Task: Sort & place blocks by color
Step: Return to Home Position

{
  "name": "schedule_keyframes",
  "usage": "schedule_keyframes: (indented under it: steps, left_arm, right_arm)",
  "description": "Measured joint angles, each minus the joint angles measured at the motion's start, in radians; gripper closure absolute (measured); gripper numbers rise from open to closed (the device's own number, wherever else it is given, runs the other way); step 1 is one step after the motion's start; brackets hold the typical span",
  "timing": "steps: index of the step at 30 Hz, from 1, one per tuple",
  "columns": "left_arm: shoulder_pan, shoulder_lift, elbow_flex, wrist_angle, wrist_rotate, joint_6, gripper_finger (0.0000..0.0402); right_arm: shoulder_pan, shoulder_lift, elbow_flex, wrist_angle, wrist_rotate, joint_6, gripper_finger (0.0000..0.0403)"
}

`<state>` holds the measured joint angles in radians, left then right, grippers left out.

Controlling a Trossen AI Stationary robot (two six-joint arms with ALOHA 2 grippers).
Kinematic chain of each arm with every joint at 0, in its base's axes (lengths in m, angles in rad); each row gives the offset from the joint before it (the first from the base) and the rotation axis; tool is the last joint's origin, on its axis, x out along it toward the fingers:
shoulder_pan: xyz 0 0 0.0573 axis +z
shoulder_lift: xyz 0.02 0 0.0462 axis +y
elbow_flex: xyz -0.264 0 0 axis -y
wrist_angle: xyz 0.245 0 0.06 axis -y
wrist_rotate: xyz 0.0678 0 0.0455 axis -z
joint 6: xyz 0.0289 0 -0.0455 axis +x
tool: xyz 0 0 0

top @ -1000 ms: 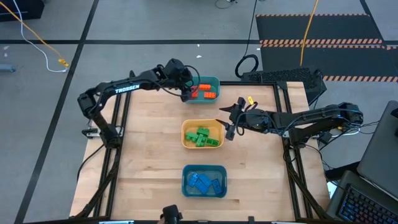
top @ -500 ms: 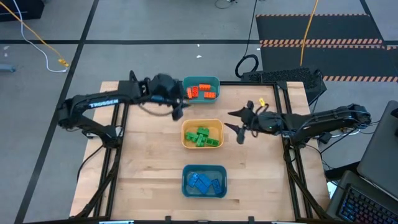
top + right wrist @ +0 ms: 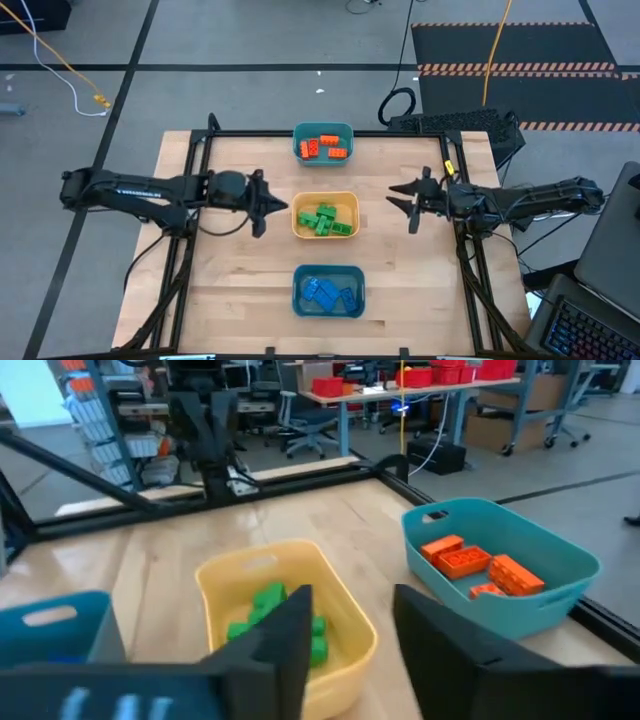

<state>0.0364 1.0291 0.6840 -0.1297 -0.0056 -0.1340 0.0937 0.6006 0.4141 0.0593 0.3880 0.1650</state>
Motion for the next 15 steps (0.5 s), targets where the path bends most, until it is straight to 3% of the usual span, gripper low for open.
schedule_keyframes:
  steps: [3,8,15]
  left_arm:
    - [-0.028,-0.077,-0.095,0.044,-0.006,-0.014,0.0394]
    - [-0.055,-0.193,-0.246,0.143,-0.008,-0.053,0.0397]
    - [-0.098,-0.325,-0.440,0.252,-0.019,-0.085,0.0399]
  right_arm:
    - [0.000,-0.030,-0.038,0.005,-0.002,-0.031,0.0311]
    - [0.000,-0.058,-0.101,0.060,-0.124,-0.053,0.0391]
    - [0.000,-0.082,-0.221,0.276,-0.262,-0.058,0.0389]
